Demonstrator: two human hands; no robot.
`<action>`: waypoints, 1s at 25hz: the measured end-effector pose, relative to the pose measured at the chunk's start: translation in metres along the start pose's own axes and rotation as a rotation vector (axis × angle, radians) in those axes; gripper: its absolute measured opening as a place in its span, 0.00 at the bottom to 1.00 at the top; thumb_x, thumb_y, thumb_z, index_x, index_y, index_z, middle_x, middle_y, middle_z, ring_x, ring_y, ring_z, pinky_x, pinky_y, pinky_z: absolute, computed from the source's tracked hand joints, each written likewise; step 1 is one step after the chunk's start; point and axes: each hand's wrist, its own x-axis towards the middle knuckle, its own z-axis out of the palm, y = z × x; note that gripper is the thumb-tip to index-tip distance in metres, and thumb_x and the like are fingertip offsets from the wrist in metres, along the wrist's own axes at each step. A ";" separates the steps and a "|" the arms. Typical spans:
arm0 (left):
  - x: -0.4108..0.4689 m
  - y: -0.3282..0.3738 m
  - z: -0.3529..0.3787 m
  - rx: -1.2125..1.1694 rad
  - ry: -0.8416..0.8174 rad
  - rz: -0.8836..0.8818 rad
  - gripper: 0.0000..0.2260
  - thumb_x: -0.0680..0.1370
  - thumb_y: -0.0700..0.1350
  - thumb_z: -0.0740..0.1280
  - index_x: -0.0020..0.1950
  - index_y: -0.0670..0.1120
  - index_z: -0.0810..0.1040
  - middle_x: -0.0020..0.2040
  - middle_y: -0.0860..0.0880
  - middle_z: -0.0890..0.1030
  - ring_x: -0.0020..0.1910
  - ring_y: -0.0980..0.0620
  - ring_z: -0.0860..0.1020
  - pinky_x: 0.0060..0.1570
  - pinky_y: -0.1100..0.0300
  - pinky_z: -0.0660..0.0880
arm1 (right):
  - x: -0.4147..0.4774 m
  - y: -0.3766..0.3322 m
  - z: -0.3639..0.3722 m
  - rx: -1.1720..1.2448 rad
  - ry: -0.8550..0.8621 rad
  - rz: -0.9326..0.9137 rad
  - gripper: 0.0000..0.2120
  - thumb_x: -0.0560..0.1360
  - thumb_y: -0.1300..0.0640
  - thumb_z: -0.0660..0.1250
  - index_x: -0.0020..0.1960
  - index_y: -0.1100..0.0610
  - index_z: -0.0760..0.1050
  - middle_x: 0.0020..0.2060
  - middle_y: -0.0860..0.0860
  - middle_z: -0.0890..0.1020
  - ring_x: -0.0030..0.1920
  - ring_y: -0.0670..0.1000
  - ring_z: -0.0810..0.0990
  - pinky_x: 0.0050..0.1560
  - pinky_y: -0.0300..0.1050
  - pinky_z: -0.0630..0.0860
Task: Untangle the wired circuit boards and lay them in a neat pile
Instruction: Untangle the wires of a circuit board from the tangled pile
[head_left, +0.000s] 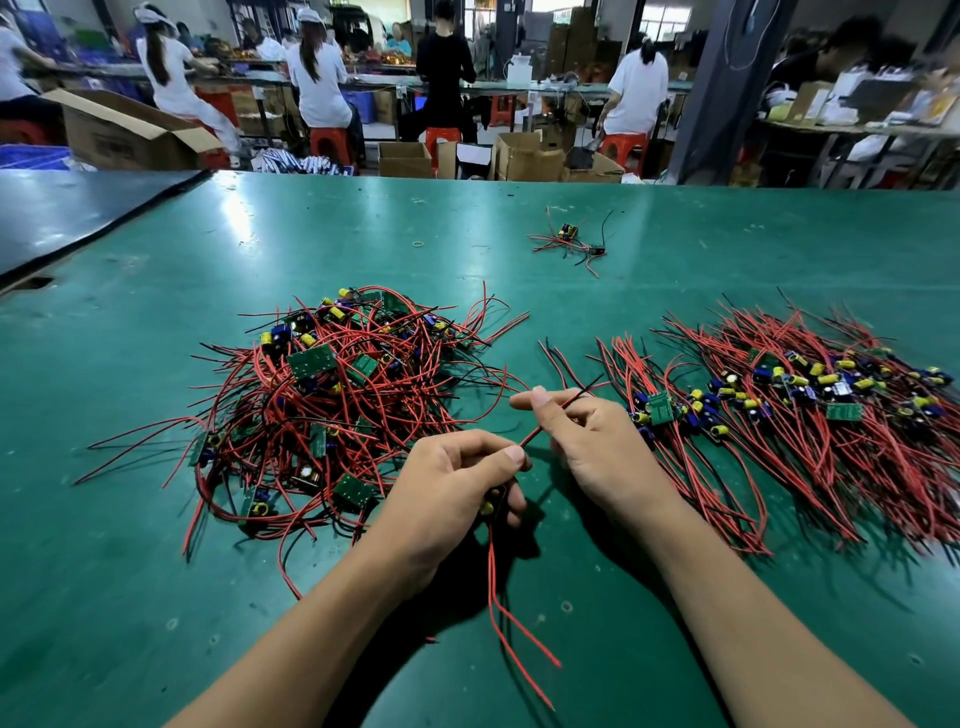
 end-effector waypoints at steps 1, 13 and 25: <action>0.000 0.000 0.000 0.029 -0.004 0.014 0.07 0.79 0.39 0.67 0.46 0.35 0.80 0.29 0.42 0.79 0.26 0.48 0.76 0.30 0.63 0.73 | 0.001 0.000 -0.001 -0.079 0.016 -0.024 0.12 0.81 0.49 0.65 0.47 0.51 0.86 0.43 0.41 0.84 0.42 0.33 0.80 0.43 0.25 0.69; -0.002 -0.002 0.001 0.167 0.015 0.076 0.06 0.79 0.39 0.68 0.44 0.38 0.81 0.29 0.44 0.80 0.27 0.49 0.77 0.31 0.63 0.74 | 0.000 0.001 0.004 0.435 -0.027 0.252 0.20 0.76 0.39 0.66 0.49 0.55 0.85 0.22 0.47 0.63 0.21 0.45 0.61 0.23 0.35 0.58; -0.004 0.003 0.001 0.162 -0.013 0.056 0.07 0.79 0.39 0.67 0.45 0.35 0.80 0.28 0.43 0.79 0.25 0.49 0.75 0.28 0.65 0.72 | 0.004 0.005 -0.014 -0.068 0.067 0.069 0.15 0.84 0.49 0.60 0.51 0.54 0.82 0.24 0.48 0.67 0.23 0.44 0.63 0.28 0.39 0.60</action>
